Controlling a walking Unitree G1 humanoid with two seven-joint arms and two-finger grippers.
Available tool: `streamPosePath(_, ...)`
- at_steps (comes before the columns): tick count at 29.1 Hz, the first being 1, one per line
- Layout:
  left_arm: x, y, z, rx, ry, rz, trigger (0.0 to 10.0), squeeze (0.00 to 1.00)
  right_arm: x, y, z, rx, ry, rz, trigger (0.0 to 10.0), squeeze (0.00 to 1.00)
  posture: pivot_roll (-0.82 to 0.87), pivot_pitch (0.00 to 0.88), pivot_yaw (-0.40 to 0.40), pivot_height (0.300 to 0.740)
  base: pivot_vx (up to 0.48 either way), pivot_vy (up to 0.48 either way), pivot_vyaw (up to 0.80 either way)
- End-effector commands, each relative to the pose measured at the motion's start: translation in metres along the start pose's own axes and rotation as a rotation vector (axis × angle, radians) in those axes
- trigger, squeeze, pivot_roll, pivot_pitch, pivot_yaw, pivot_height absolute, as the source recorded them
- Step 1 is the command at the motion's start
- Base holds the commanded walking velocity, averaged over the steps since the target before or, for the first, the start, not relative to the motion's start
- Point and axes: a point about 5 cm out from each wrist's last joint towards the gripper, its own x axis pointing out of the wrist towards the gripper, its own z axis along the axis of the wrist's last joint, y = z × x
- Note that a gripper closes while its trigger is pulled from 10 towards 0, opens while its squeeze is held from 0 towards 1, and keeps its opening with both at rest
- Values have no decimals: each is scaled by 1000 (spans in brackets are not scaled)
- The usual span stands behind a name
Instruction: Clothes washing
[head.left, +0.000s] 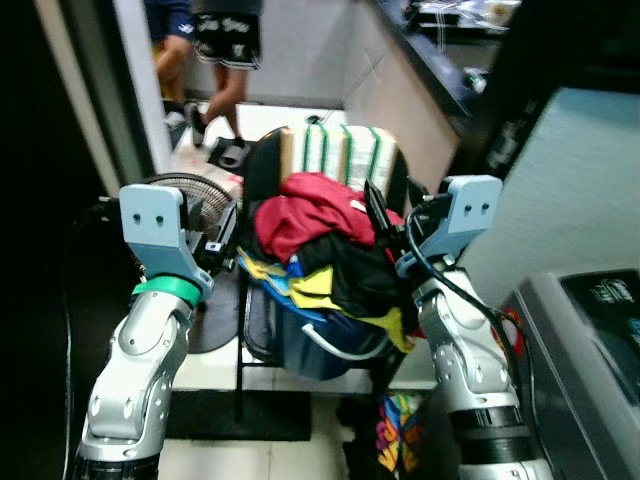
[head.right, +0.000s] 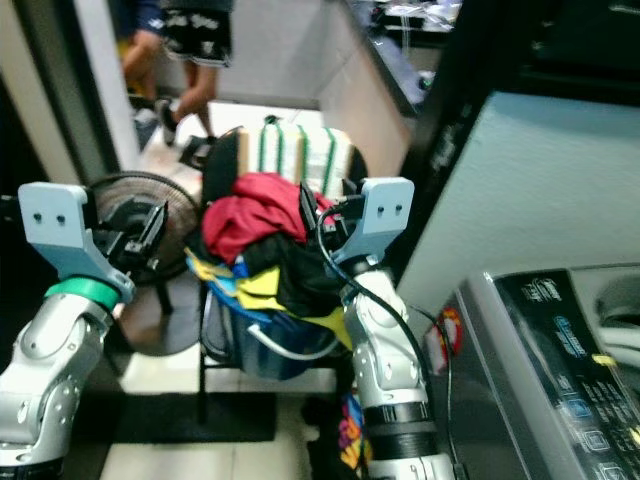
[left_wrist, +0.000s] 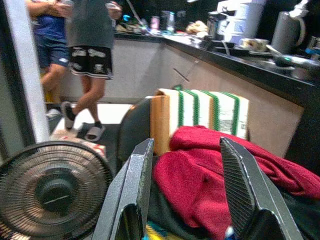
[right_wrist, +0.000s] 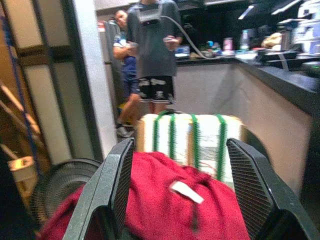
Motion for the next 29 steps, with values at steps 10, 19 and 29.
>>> streamPosePath(10,-1,3,-8,-15,32,21,10000,0,-6,-11,-8,-87,48,-23,10000,0,117,0,3,740,0,0,0)
streamPosePath(19,-3,7,-15,-26,57,46,10000,0,-10,-10,-12,-119,64,8,10000,0,112,4,5,740,329,0,178)
streamPosePath(29,-4,5,-15,-30,65,33,10000,0,-12,-11,-12,-103,63,-6,10000,0,112,12,8,740,346,0,160)
